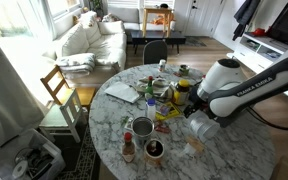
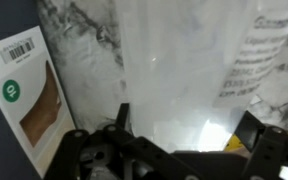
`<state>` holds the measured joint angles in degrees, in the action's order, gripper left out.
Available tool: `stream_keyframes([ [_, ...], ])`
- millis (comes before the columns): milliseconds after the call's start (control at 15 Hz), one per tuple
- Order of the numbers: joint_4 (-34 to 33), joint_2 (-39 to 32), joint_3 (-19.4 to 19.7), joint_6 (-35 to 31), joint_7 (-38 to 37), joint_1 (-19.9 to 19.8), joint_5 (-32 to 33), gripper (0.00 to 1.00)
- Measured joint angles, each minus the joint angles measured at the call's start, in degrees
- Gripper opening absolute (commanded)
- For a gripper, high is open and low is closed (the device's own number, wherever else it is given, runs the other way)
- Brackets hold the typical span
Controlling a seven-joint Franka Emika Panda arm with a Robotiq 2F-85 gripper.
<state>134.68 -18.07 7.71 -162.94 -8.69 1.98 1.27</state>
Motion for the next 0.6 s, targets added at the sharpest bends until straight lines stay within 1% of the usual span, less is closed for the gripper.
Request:
stream_keyframes([
  [267,-3.16,-1.6,-3.55,5.38,3.35,-3.04,-3.66,1.0],
  [600,-6.67,-4.02,-6.28,7.77,7.62,-6.11,-7.38,1.0],
])
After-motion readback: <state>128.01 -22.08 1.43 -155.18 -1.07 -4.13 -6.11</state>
